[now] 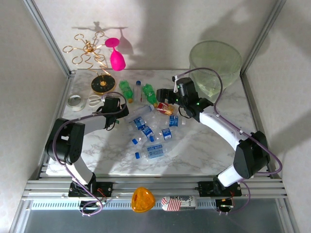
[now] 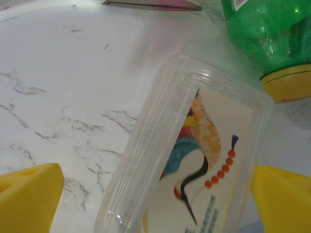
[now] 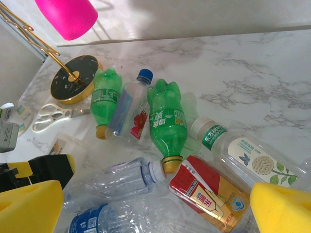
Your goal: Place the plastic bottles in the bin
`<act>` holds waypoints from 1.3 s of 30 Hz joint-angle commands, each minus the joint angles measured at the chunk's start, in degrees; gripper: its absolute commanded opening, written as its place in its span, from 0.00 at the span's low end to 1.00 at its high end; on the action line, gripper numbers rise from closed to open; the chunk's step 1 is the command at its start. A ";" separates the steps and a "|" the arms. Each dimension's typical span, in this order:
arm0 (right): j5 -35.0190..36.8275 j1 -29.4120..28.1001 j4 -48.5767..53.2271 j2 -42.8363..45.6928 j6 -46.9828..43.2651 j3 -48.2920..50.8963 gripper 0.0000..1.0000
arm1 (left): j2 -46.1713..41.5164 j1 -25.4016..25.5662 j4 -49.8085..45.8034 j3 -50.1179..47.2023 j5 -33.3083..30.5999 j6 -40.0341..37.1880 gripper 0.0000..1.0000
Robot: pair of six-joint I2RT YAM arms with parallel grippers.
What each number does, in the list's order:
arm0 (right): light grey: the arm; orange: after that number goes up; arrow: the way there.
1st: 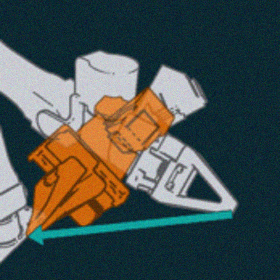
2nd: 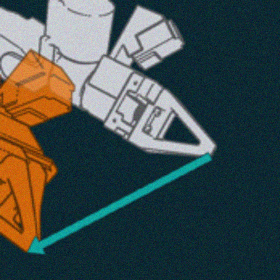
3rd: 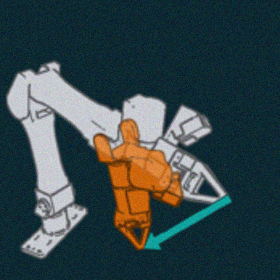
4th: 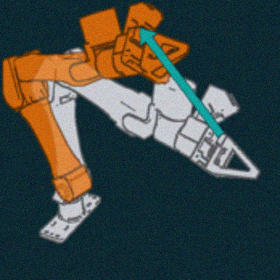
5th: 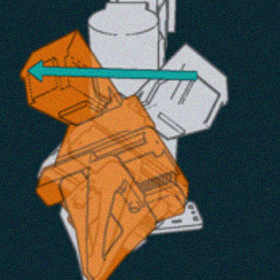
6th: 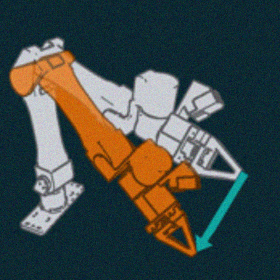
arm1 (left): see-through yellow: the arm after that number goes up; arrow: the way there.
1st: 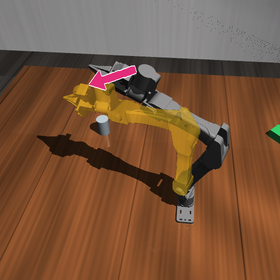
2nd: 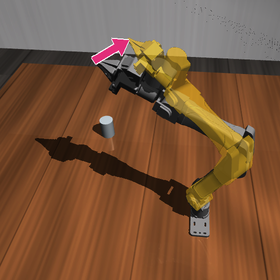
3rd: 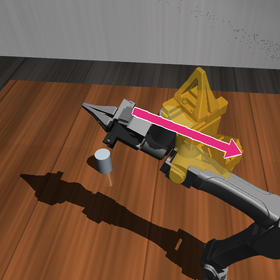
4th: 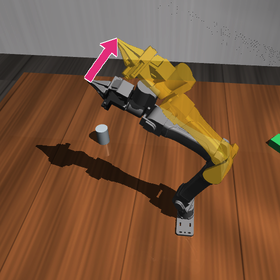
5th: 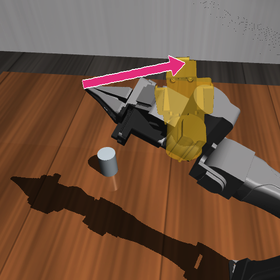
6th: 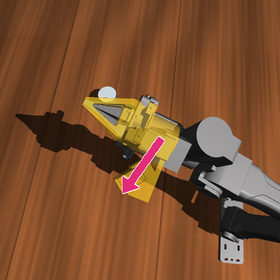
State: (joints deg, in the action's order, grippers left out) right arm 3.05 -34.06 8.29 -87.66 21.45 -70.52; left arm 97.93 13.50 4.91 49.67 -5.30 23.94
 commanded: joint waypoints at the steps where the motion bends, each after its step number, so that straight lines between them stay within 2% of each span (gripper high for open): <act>1: 1.02 -0.39 -1.71 -0.40 -1.26 1.00 0.99 | 1.37 -0.58 -1.96 1.83 -2.74 -0.49 0.98; 10: 1.53 -0.38 -1.27 -1.92 -1.65 0.64 0.99 | 2.84 -0.93 -1.39 1.11 -2.63 -0.13 0.89; 21: 1.68 -0.37 -0.86 -2.72 -1.93 0.55 0.99 | 2.32 -1.14 0.60 -0.43 -3.55 0.40 0.62; 25: 1.03 -0.32 -1.88 -2.43 -2.74 1.42 0.99 | 0.37 -1.11 1.55 -1.29 -3.99 0.79 0.48; 29: 0.59 -0.30 -0.84 -3.03 -4.52 0.43 0.99 | -4.34 -1.11 3.04 -2.93 -4.16 1.17 0.44; 33: -3.48 -0.30 -2.41 -2.74 -6.27 1.25 0.99 | -11.08 -1.13 5.03 -4.52 -2.88 2.05 0.37; 39: -15.55 -0.30 -9.89 -1.05 -6.23 4.91 0.99 | -21.28 -1.05 8.29 -5.85 0.29 7.22 0.30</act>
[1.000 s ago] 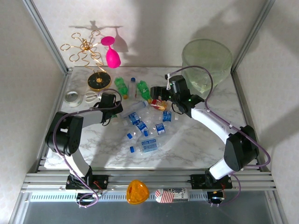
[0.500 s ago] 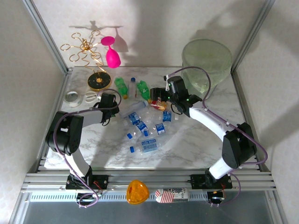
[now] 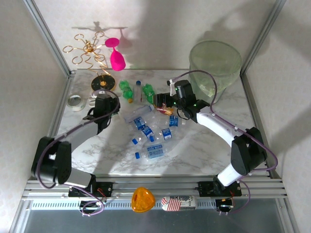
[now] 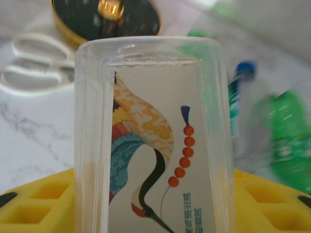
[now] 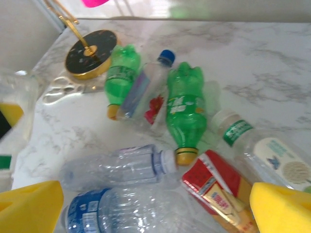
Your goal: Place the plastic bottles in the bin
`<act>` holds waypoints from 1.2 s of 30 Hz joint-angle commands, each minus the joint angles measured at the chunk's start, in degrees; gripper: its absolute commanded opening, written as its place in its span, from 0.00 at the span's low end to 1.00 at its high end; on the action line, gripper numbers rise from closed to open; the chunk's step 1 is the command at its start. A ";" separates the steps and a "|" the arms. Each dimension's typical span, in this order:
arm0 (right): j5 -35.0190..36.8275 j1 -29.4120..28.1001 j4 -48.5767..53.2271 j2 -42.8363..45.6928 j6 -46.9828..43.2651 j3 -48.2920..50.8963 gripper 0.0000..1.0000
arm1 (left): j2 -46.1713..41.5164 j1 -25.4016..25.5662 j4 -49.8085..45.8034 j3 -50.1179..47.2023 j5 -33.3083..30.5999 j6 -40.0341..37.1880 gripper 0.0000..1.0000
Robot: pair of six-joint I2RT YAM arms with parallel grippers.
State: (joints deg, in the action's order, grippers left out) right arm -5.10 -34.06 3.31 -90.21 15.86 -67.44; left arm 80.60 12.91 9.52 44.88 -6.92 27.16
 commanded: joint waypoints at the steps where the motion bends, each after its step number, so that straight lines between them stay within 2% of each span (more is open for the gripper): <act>1: -9.21 -0.35 -6.37 1.66 -0.36 2.38 0.99 | -5.16 -0.47 4.61 -1.39 3.01 5.23 0.29; 5: -17.76 -0.39 -14.82 2.75 2.48 6.07 0.99 | -9.02 -0.04 8.88 -2.87 7.04 11.56 0.29; 10: -24.32 -1.36 -23.82 2.77 6.73 9.30 0.97 | -11.81 3.10 16.37 -5.59 8.07 18.23 0.29; 18: -27.94 -5.42 -30.49 -0.16 9.71 9.62 0.93 | -11.77 9.50 21.74 -5.47 5.28 20.72 0.29; 19: -28.00 -7.32 -30.52 -0.84 9.80 9.23 0.93 | -11.78 10.10 22.22 -5.42 5.14 20.90 0.29; 30: -32.82 -10.73 -36.94 -7.16 14.46 7.26 0.87 | -12.31 14.05 26.80 -8.04 4.75 23.06 0.29; 33: -32.79 -11.07 -39.43 -8.76 16.72 7.32 0.83 | -12.56 14.59 27.96 -9.08 4.31 23.62 0.29; 36: -32.52 -11.06 -40.65 -9.61 17.86 7.56 0.73 | -12.99 14.87 28.02 -9.46 3.93 23.52 0.29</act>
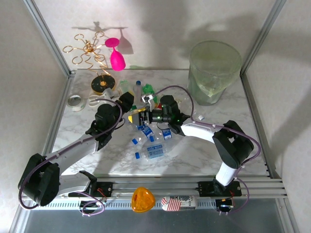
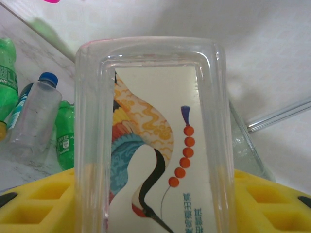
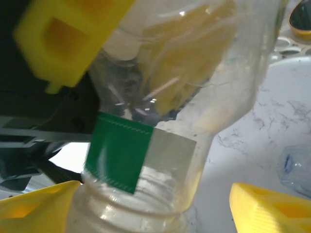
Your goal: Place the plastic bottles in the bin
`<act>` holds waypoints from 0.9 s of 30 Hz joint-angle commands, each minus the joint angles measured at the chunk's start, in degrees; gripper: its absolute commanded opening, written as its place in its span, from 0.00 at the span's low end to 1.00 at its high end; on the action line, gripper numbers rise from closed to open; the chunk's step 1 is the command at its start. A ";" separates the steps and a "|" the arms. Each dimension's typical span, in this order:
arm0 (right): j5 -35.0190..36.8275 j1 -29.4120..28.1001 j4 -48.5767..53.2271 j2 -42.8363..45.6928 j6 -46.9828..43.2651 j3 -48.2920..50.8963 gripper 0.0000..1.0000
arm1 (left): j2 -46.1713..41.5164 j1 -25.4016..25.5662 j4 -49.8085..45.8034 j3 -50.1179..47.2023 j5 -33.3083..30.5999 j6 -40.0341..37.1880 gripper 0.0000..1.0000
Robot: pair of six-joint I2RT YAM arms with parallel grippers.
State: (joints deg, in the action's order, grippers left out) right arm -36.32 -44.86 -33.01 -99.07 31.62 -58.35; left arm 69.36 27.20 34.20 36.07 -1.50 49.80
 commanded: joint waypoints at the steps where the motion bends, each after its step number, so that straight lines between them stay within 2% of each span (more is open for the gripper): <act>1: -1.45 -0.28 -4.72 -0.93 2.30 -1.43 0.69 | -1.78 0.66 3.33 -0.64 -1.49 0.74 0.29; 6: -0.80 -0.30 -4.19 -1.00 1.81 -1.24 0.48 | -1.38 0.92 3.33 -0.73 -1.56 0.77 0.31; 10: -0.33 -0.23 -2.92 -0.95 0.60 -1.32 0.40 | -1.16 1.19 3.42 -0.74 -1.70 0.92 0.37; 12: -0.02 -0.29 -1.96 -1.00 -0.11 -1.58 0.39 | -1.07 1.28 3.42 -0.74 -1.61 1.07 0.49; 16: 1.03 -0.19 -0.12 -1.23 -1.42 -2.24 0.38 | -1.50 1.28 1.98 -0.11 -2.00 1.18 0.85; 18: 1.58 -0.13 1.11 -1.55 -2.06 -2.81 0.37 | -2.06 1.28 0.98 0.46 -2.66 0.48 0.97; 19: 1.96 -0.13 1.52 -1.64 -2.17 -2.94 0.37 | -2.27 1.19 0.30 0.85 -2.97 -0.19 0.99; 27: 3.08 1.06 1.99 -0.68 -2.41 -1.72 0.36 | -5.65 -0.86 -9.07 6.69 -6.17 -7.36 1.00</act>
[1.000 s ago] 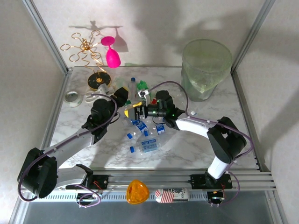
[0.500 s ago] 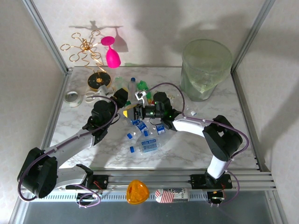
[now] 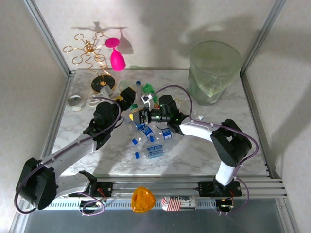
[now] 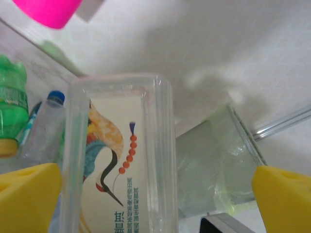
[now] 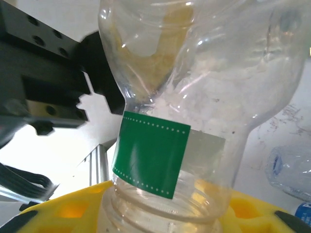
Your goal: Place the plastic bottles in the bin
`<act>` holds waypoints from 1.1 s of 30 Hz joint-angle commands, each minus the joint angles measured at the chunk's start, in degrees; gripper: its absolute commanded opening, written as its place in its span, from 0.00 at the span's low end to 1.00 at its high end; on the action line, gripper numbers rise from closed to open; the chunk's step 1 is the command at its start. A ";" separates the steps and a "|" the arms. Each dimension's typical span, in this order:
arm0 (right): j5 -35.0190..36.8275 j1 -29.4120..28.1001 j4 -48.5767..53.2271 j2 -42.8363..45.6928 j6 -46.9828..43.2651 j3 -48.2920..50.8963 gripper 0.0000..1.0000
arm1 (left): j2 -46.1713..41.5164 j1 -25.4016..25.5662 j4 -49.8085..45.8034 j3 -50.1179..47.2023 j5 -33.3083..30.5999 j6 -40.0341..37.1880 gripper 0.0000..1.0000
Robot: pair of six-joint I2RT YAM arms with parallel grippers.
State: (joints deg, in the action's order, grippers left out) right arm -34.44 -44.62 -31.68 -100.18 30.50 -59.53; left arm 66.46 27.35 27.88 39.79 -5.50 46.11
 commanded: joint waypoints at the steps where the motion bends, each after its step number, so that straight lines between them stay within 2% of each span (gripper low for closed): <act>1: 1.34 1.04 0.74 0.89 -1.46 -0.27 0.36 | -3.23 -1.27 -3.23 3.30 -2.47 -4.18 1.00; 8: 4.81 3.45 5.83 5.74 -5.61 1.06 0.36 | -6.96 -4.09 -4.17 2.46 -5.76 -5.55 1.00; 15: 13.95 7.01 19.19 12.65 -14.22 -2.11 0.36 | -8.86 -6.71 -2.54 -2.45 -8.68 -3.84 1.00; 21: 20.40 10.50 31.26 17.17 -22.19 -9.57 0.36 | -4.58 -7.14 -0.37 -6.31 -5.54 -1.22 1.00; 24: 24.66 12.40 37.13 17.69 -25.83 -14.68 0.36 | -0.14 -7.23 -0.51 -5.91 -3.55 -2.84 1.00; 28: 26.38 17.24 40.30 17.91 -26.13 -19.66 0.36 | 5.19 -7.23 -4.04 -2.44 -0.67 -5.35 1.00; 33: 29.74 23.67 42.28 16.84 -26.06 -25.37 0.36 | 7.11 -7.22 -3.49 -2.38 1.01 -4.77 1.00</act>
State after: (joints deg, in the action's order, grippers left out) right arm -8.56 -23.59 7.64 -83.70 5.98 -81.17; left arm 73.63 20.51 24.14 35.59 -6.52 41.98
